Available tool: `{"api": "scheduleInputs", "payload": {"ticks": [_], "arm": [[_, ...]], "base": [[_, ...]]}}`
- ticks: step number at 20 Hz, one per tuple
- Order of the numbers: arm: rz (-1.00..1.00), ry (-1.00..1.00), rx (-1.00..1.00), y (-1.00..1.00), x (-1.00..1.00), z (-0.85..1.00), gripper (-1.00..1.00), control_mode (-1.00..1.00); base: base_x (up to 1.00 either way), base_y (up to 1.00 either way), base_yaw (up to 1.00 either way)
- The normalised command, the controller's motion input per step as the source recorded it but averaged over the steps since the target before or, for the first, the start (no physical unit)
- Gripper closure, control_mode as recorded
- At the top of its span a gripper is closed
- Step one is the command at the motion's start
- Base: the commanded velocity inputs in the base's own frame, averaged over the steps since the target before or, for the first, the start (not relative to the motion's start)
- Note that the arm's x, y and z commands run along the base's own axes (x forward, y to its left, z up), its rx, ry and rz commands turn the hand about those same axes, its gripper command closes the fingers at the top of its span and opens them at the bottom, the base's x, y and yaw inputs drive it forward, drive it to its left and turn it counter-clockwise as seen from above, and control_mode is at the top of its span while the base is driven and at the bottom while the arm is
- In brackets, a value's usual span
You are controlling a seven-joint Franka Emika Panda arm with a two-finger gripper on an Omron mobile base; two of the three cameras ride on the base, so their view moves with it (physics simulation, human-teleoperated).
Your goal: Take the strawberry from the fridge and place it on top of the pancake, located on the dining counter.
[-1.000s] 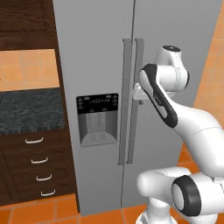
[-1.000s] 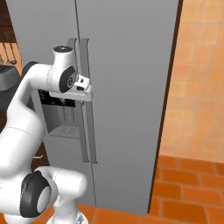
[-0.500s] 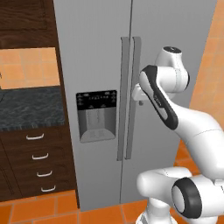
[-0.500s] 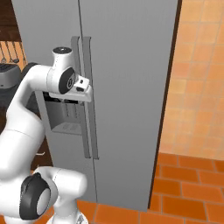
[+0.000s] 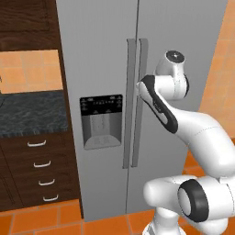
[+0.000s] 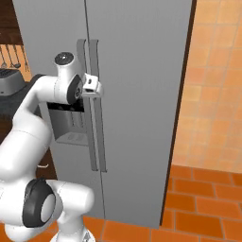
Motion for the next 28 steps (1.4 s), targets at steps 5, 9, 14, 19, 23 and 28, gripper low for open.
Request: {"api": "scheduleInputs", "payload": {"ticks": [5,9,14,19,23,28], "arm": [[0.02,-0.31,-0.01,0.0,0.18,0.3,-1.0,-1.0],[0.0,-0.15,0.03,0.0,0.1,0.77,-1.0,-1.0],[-0.03,-0.05,0.03,-0.01,0.0,0.29,-1.0,-1.0],[-0.11,-0.08,0.0,-0.07,0.4,0.0,-1.0,-1.0],[-0.08,0.0,0.0,-0.01,0.82,0.0,-1.0,-1.0],[0.01,0.0,0.0,-0.1,0.52,0.0,-1.0,-1.0]], "base": [[0.0,0.0,0.0],[0.0,0.0,0.0],[0.0,0.0,0.0],[0.0,0.0,0.0],[0.0,0.0,0.0],[0.0,0.0,0.0]]}}
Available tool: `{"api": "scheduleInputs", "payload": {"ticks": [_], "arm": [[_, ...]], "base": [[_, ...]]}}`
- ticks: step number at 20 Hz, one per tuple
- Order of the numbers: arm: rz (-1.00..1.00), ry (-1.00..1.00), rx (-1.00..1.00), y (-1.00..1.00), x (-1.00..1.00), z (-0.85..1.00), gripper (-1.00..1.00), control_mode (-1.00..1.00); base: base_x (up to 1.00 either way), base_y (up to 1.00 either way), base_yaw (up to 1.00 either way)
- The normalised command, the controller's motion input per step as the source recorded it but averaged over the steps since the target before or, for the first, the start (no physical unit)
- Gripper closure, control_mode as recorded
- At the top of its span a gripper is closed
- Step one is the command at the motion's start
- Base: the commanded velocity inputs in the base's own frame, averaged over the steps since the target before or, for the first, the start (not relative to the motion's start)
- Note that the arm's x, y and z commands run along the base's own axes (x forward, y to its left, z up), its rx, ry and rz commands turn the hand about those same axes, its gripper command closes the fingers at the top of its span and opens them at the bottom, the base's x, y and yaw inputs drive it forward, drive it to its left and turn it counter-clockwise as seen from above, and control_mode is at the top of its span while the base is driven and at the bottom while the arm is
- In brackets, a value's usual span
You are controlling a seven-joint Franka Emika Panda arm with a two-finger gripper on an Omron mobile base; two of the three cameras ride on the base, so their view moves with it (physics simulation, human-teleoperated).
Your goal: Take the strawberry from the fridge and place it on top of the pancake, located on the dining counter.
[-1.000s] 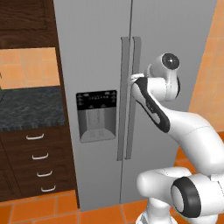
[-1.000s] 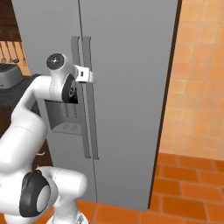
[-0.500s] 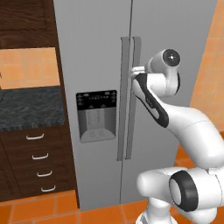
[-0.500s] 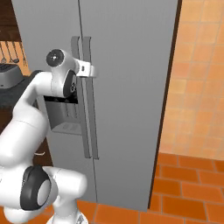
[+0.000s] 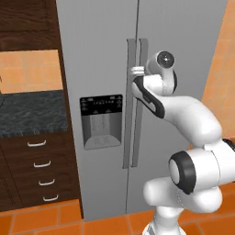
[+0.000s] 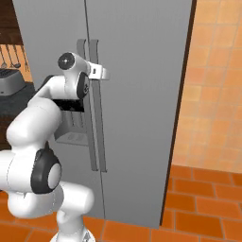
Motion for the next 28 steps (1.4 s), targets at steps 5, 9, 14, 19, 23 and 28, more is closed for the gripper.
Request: {"api": "scheduleInputs", "payload": {"ticks": [5,9,14,19,23,28], "arm": [[0.04,0.0,0.0,-0.02,0.62,0.0,-1.0,-1.0],[0.02,0.0,0.0,-0.01,0.57,0.0,-1.0,-1.0],[0.01,0.0,0.0,-0.01,0.57,0.0,-1.0,-1.0],[0.0,-0.05,0.0,0.0,0.5,-0.04,1.0,-1.0],[0.0,-0.06,0.0,0.0,0.26,-0.01,1.0,-1.0],[0.0,0.06,0.0,-0.13,-0.3,-0.06,1.0,-1.0]], "base": [[0.0,0.0,0.0],[0.0,0.0,0.0],[0.0,0.0,0.0],[0.0,0.0,0.0],[0.0,0.0,0.0],[0.0,0.0,0.0]]}}
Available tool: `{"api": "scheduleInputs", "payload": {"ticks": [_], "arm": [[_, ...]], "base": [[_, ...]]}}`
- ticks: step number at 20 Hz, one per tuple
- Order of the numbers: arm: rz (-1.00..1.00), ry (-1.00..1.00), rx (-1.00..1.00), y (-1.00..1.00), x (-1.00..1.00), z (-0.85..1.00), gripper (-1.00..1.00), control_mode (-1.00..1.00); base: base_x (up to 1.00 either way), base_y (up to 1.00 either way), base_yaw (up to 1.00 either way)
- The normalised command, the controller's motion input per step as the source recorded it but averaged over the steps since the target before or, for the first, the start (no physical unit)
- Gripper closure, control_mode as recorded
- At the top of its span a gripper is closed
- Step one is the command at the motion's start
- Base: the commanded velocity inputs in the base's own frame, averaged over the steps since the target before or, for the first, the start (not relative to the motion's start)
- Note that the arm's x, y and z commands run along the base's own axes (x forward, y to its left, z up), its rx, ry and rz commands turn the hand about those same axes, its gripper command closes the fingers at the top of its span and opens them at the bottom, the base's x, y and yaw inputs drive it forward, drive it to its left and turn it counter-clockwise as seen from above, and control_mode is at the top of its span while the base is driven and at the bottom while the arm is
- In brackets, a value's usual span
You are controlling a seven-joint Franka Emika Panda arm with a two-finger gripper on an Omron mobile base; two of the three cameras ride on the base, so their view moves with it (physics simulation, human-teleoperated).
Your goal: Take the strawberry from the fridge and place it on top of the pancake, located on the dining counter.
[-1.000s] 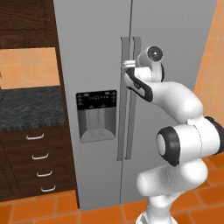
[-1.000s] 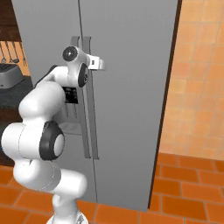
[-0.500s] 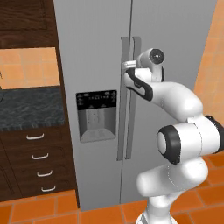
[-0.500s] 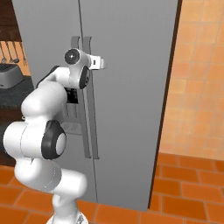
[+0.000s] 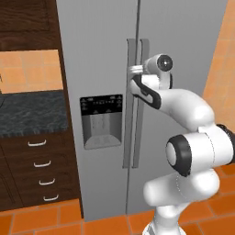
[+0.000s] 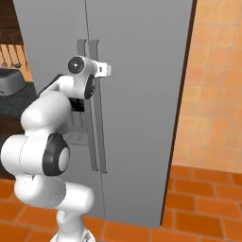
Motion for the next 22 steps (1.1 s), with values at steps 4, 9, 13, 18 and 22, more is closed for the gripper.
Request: {"api": "scheduleInputs", "payload": {"ticks": [4,9,13,18,22], "arm": [[0.0,0.04,0.0,-0.39,-1.0,-0.18,1.0,-1.0],[0.0,0.13,0.01,-0.8,-1.0,-0.08,1.0,-1.0],[0.0,0.17,0.03,-1.0,-1.0,-0.18,1.0,-1.0],[0.0,0.19,0.03,-1.0,-1.0,-0.3,1.0,-1.0],[-0.01,0.23,0.02,-0.97,-1.0,-0.26,-1.0,-1.0]], "base": [[0.0,0.0,0.0],[0.0,0.0,0.0],[0.0,0.0,0.0],[0.0,0.0,0.0],[0.0,0.0,0.0]]}}
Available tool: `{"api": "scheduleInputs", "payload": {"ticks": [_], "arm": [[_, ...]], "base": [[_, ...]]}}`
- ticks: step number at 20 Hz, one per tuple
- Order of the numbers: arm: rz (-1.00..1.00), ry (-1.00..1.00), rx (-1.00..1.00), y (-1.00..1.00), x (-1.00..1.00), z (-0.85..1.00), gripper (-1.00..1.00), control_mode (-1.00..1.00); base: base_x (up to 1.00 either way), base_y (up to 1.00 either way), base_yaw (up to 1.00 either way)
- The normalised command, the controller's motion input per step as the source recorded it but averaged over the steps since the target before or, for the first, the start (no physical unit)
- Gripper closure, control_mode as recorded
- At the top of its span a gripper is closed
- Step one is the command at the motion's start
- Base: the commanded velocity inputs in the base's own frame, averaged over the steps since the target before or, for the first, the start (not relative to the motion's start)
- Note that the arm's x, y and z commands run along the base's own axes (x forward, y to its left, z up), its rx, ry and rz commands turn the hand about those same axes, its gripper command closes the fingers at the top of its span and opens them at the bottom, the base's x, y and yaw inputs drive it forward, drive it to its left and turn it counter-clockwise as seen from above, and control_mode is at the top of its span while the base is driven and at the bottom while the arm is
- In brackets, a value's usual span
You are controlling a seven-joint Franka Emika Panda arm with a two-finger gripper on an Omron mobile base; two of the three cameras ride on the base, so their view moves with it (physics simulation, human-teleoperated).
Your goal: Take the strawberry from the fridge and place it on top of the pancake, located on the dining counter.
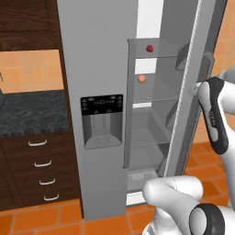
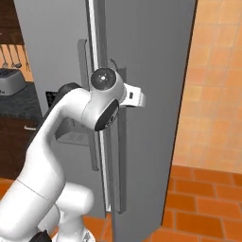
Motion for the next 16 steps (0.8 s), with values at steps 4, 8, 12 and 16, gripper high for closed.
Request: {"api": "scheduleInputs", "payload": {"ticks": [4,8,12,16], "arm": [[-0.05,0.2,-0.01,-0.38,-0.98,-0.04,-1.0,-1.0],[-0.03,0.11,-0.36,0.59,-0.67,0.26,-1.0,-1.0],[0.0,0.23,-0.7,0.6,0.11,-0.05,-1.0,-1.0],[-0.05,0.46,-0.76,0.44,0.65,-0.15,-1.0,-1.0]], "base": [[0.0,0.0,0.0],[0.0,0.0,0.0],[0.0,0.0,0.0],[0.0,0.0,0.0]]}}
